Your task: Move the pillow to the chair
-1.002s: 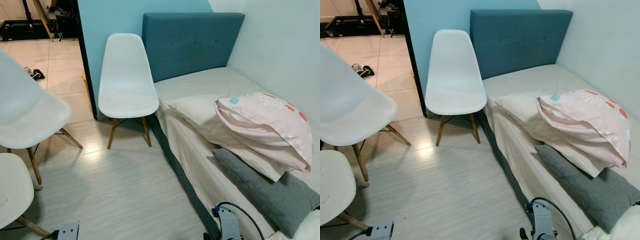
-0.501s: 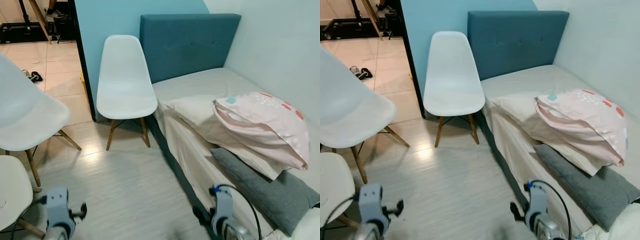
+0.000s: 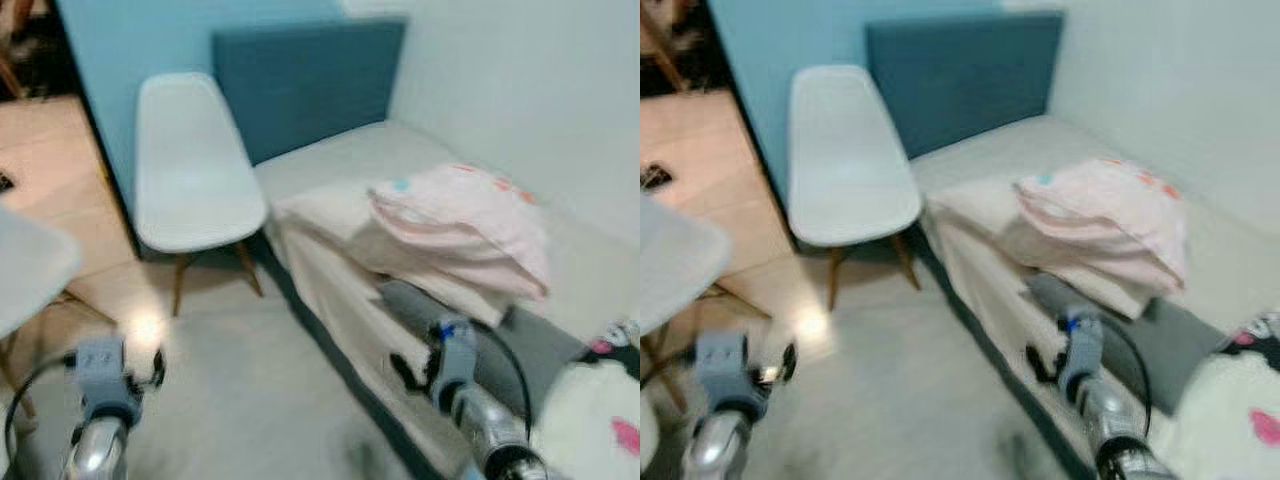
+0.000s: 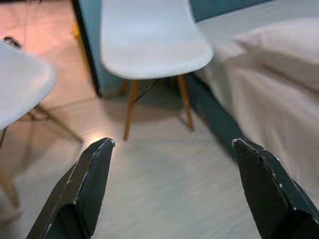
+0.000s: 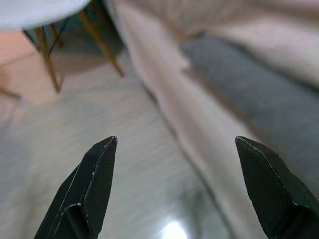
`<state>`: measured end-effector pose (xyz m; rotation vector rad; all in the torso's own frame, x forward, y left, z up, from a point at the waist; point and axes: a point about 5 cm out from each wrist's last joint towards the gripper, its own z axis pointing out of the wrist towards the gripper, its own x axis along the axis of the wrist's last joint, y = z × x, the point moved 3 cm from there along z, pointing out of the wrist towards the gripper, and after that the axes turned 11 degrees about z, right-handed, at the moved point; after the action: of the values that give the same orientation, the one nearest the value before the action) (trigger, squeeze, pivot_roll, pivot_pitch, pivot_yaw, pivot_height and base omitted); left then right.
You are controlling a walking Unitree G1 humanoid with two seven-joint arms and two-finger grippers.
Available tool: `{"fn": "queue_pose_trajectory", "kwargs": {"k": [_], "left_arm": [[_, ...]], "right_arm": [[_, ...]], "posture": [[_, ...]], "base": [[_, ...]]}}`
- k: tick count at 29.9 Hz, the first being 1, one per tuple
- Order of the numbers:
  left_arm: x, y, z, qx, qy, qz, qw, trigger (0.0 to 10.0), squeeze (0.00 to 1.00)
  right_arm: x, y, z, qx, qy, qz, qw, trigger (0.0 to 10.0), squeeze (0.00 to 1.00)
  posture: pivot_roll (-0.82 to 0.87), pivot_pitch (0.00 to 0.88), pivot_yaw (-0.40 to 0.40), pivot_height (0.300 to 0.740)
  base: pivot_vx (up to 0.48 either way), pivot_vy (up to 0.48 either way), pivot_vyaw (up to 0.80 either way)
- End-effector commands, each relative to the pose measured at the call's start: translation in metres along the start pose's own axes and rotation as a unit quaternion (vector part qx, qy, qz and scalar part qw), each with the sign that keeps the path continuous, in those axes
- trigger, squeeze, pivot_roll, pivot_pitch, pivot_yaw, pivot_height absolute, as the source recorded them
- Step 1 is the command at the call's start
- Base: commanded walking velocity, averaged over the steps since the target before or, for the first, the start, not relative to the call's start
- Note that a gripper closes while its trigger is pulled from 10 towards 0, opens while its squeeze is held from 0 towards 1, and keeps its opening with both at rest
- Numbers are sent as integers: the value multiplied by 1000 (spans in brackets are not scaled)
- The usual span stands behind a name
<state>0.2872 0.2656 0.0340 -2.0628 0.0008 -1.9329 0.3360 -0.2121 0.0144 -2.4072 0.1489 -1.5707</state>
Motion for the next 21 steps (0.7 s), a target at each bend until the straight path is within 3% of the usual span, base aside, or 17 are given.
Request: {"fn": "queue_pose_trajectory", "kwargs": {"k": [1, 6, 10, 19, 21], "left_arm": [[-3, 5, -1, -2, -10, -7, 1000, 10000, 0], [10, 17, 11, -14, 2, -18, 1000, 10000, 0], [15, 21, 13, -29, 10, -34, 999, 10000, 0], [29, 12, 19, -32, 30, -22, 999, 10000, 0], [35, 5, 21, -22, 40, -33, 998, 10000, 0]], "right_arm": [[8, -10, 5, 18, 13, -7, 1000, 10000, 0], [30, -23, 13, 39, 40, -27, 998, 10000, 0], [37, -25, 15, 42, 44, -33, 998, 10000, 0], [50, -25, 17, 36, 62, -19, 997, 10000, 0], [59, -23, 18, 31, 73, -22, 997, 10000, 0]], "posture": [[10, 0, -66, 740], [-1, 0, -71, 740], [-18, 0, -64, 740], [9, 0, -74, 740], [12, 0, -73, 740]], "base": [[0, 0, 0], [0, 0, 0], [0, 0, -622], [0, 0, -778], [0, 0, 0]]}}
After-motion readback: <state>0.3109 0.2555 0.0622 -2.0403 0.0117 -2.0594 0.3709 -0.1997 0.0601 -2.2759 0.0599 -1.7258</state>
